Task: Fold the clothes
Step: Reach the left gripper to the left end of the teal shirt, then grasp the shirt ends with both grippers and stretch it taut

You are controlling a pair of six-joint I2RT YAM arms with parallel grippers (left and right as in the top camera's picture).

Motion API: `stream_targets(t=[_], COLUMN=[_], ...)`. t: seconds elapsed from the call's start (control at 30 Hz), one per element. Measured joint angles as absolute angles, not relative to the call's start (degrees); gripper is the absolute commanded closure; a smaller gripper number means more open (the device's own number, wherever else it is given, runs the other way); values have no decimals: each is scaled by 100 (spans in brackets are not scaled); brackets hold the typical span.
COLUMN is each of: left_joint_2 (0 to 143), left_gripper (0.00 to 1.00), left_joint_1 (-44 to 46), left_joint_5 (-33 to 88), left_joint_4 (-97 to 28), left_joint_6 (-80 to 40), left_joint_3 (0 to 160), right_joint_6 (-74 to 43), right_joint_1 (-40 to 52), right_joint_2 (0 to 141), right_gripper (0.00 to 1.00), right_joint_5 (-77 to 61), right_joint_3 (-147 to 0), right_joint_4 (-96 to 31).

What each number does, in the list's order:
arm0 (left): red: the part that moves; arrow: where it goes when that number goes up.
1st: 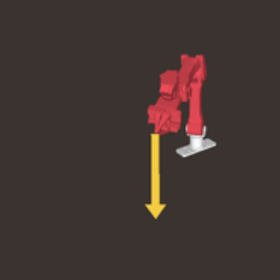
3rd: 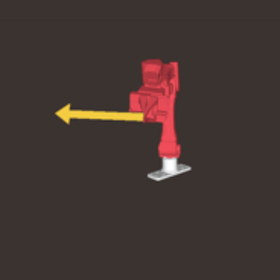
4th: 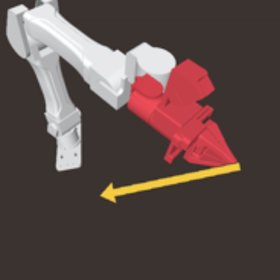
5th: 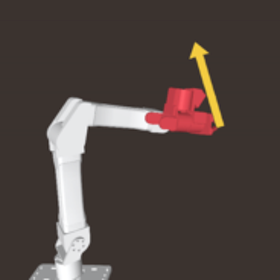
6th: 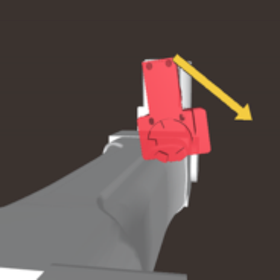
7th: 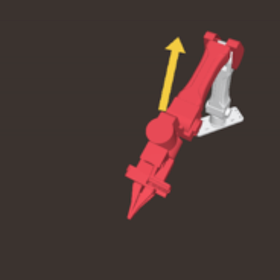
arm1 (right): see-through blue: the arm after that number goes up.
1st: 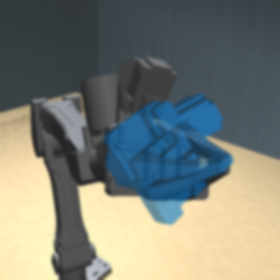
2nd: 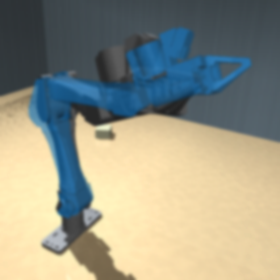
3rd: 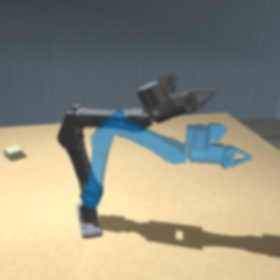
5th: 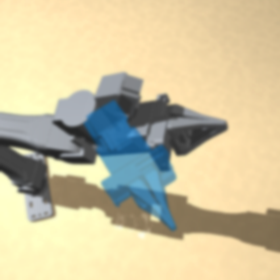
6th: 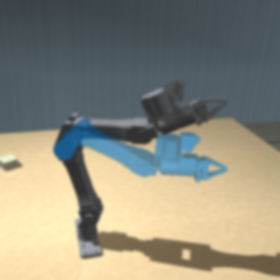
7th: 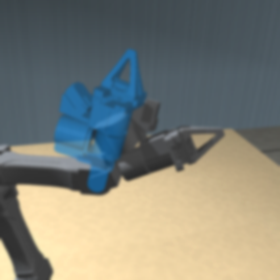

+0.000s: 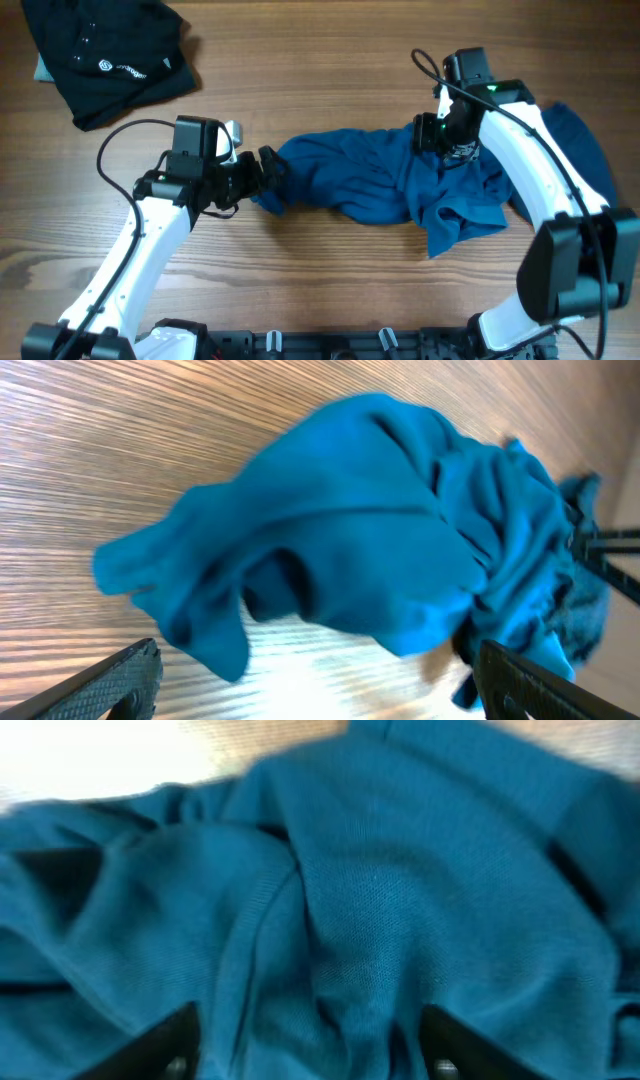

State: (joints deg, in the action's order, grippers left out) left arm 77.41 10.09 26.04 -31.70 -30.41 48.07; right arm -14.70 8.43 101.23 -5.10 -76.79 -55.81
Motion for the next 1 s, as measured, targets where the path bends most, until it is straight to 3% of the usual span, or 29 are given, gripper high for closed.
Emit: stream_targets(t=[0.07,0.13,0.47,0.57,0.7,0.8,1.0], left_joint_2=[7861,8027,8774,8840,8840,8840,8840], left_gripper=[0,0,0,0,0,0,0], left_joint_1=[1009,1033,1319,1393,1426,1426,1426], left_joint_5=[2491,2425,2335,2338,2340,2340,2340], left_joint_4=[-3173,-3170,-2882,-2742,-2517,-2408,-2375], left_joint_6=[-3103,-3148,-3229,-3249,-3269,-3282,-3295], left_joint_3=[4807,4807,4807,4807,4807,4807,4807], right_joint_6=[-1463,-1398,-1380,-1378,-1376,-1378,-1382], right_joint_1=[843,843,843,843,843,843,858], right_joint_2=[10239,10326,10464,10464,10471,10471,10471], right_gripper=[68,73,68,80,85,96,96], right_joint_5=[-521,-554,-561,-563,-668,-757,-819], right_joint_3=[-7677,-7677,-7677,-7651,-7620,-7620,-7620], right_joint_4=[-5623,-5631,-5721,-5739,-5758,-5756,-5765])
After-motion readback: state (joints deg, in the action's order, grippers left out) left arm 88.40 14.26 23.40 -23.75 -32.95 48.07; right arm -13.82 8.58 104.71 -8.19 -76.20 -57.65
